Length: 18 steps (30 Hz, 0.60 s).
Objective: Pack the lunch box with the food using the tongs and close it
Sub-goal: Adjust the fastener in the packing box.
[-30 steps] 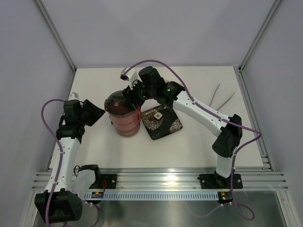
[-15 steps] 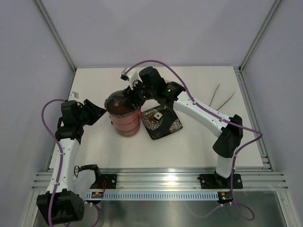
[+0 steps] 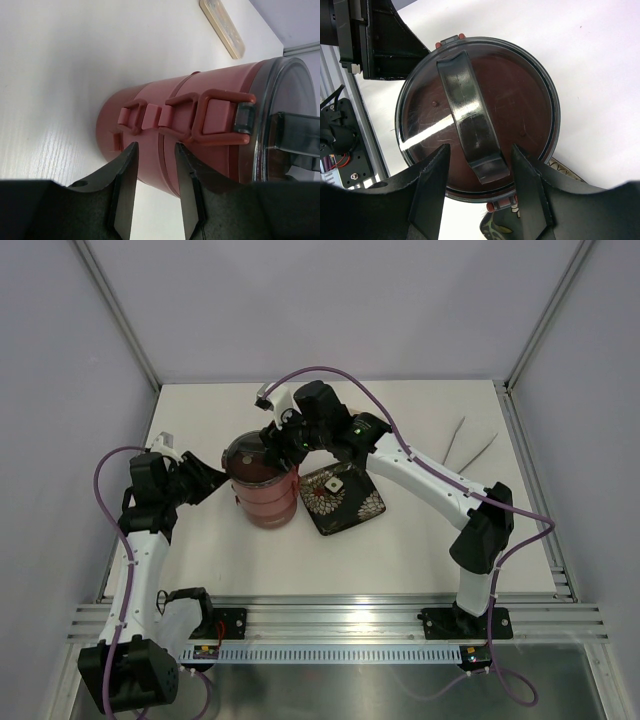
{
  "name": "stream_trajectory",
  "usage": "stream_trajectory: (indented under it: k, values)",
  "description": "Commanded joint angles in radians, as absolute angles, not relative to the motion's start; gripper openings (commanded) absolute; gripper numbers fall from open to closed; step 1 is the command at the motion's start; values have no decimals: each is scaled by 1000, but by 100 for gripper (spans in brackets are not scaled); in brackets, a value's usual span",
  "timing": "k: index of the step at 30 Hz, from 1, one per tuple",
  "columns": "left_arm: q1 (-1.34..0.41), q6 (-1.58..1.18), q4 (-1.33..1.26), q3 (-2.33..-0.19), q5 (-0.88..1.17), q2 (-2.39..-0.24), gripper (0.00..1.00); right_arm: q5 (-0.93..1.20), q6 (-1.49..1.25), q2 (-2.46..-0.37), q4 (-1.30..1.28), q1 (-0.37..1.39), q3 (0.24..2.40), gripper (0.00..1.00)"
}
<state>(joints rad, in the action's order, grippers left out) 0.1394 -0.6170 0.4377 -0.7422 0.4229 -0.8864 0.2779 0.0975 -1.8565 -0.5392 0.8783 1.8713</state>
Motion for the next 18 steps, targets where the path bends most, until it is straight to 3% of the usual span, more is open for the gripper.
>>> stream_trajectory:
  k: [1, 18]
  values:
    - [137, -610, 362, -746, 509, -887, 38, 267, 89, -1853, -627, 887, 1859, 59]
    - [137, -690, 285, -773, 370, -963, 41, 265, 91, -1839, -632, 887, 1852, 59]
